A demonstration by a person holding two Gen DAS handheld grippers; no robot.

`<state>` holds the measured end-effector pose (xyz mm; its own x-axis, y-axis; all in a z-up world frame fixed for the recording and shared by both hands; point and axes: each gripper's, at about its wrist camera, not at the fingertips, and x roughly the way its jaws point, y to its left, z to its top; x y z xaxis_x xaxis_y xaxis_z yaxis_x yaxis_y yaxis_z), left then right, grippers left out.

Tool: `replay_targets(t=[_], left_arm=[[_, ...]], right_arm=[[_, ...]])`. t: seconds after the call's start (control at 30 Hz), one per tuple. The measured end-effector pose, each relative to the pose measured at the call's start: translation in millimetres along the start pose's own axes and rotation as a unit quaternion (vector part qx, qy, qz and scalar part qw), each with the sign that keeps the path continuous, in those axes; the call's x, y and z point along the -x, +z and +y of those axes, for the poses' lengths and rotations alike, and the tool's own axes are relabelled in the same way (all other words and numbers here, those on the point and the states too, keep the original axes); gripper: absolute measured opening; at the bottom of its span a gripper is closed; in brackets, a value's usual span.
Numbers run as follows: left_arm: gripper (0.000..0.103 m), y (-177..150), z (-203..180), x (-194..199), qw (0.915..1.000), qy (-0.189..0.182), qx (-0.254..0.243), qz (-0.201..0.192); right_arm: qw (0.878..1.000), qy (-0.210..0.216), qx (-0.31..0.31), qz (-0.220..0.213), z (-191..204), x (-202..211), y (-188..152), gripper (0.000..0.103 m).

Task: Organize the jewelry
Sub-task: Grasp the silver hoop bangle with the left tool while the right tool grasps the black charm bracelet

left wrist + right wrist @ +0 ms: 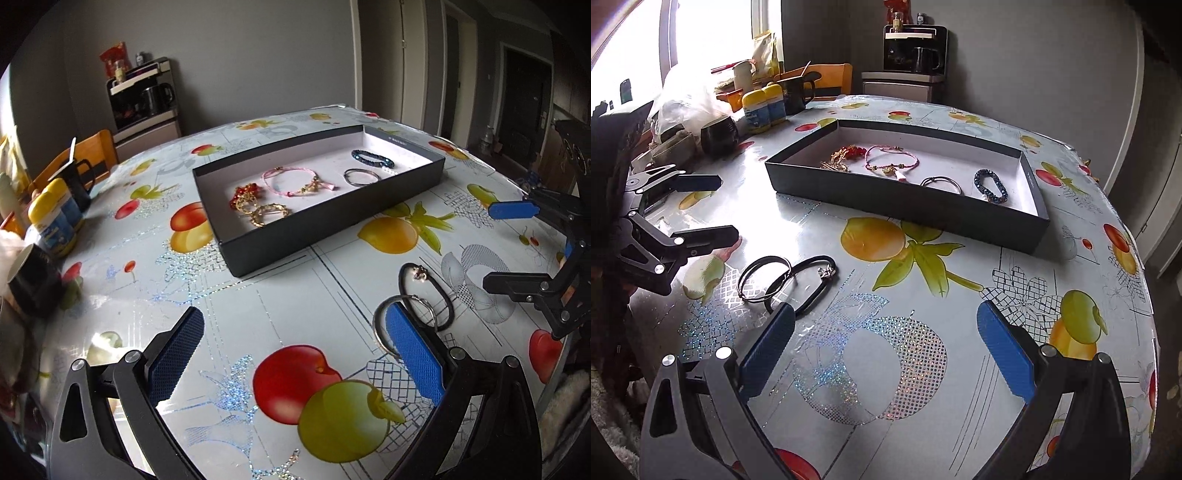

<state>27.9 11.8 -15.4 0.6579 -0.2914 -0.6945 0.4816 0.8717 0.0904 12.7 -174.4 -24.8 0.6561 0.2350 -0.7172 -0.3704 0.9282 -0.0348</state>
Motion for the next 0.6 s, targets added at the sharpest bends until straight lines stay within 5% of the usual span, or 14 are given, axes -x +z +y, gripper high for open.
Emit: replay_targets(t=[0.3, 0.4, 0.6], left_arm=[[0.095, 2, -36, -8, 0.9972, -0.033, -0.065, 0.018], [0.078, 3, -39, -15, 0.9960, -0.044, -0.071, 0.033], [0.078, -3, -51, -13, 0.9915, -0.075, -0.099, 0.039]], right_arm=[[1.000, 0.006, -0.006, 0.008, -3, 4, -8, 0.097], [1.000, 0.009, -0.007, 0.006, -3, 5, -8, 0.097], [1.000, 0.010, -0.009, 0.003, -4, 7, -9, 0.097]])
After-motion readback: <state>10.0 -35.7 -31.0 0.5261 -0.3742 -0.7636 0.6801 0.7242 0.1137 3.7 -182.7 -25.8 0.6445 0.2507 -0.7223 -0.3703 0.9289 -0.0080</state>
